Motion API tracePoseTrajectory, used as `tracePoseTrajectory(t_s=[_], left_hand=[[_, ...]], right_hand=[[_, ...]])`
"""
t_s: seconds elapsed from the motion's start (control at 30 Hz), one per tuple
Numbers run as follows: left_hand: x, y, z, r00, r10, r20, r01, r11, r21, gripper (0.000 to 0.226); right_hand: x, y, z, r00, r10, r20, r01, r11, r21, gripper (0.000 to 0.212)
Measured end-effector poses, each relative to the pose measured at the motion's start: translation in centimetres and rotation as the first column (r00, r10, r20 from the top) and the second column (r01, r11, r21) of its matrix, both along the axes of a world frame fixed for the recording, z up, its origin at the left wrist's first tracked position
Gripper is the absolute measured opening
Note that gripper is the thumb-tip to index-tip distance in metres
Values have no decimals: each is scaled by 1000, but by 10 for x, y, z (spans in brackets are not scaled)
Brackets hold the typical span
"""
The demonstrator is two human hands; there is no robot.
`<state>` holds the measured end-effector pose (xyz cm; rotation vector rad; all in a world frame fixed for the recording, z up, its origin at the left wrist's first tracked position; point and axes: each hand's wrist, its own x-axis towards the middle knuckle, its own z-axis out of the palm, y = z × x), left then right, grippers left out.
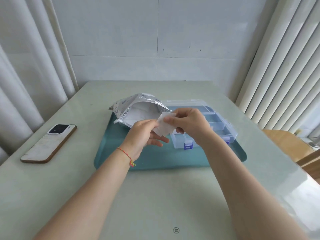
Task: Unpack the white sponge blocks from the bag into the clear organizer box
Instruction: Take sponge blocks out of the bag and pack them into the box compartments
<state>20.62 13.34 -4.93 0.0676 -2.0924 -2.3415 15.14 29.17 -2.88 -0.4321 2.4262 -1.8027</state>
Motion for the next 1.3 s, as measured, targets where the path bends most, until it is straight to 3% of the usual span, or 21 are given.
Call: tracePoseTrajectory(t_s=[0.1, 0.23, 0.43, 0.57, 0.77, 0.9, 1.07, 1.17, 1.3], left_hand=[[2, -1, -3, 998, -58, -35, 56, 996, -63, 23], [3, 0, -6, 995, -84, -48, 79, 992, -99, 25], [2, -3, -4, 997, -77, -15, 77, 997, -4, 25], [2, -1, -2, 993, -116, 25, 114, 990, 80, 29], [0, -3, -4, 999, -12, 40, 5, 985, 172, 31], [-2, -3, 0, 996, 28, 84, -59, 918, 392, 28], [-1, 3, 3, 994, 44, 104, -87, 886, 455, 25], [-1, 4, 3, 985, 119, 125, -162, 888, 430, 20], [0, 5, 4, 988, 92, 128, -137, 903, 408, 21]], right_hand=[[4, -5, -2, 1000, -7, -8, 7, 1000, 21, 19], [5, -7, -2, 999, -1, -32, 3, 999, 54, 19], [4, -3, -1, 994, -57, -97, 63, 996, 64, 3], [4, -4, -2, 988, -54, -146, 67, 994, 83, 7], [-7, 7, 1, 985, -158, -70, 150, 982, -111, 10], [-2, 3, 0, 991, 57, 117, -16, 946, -324, 25], [5, -8, -3, 993, -107, 47, 111, 991, -76, 24], [4, -10, -4, 988, -154, 16, 154, 984, -83, 26], [4, -16, -6, 982, -189, -10, 186, 974, -126, 23]])
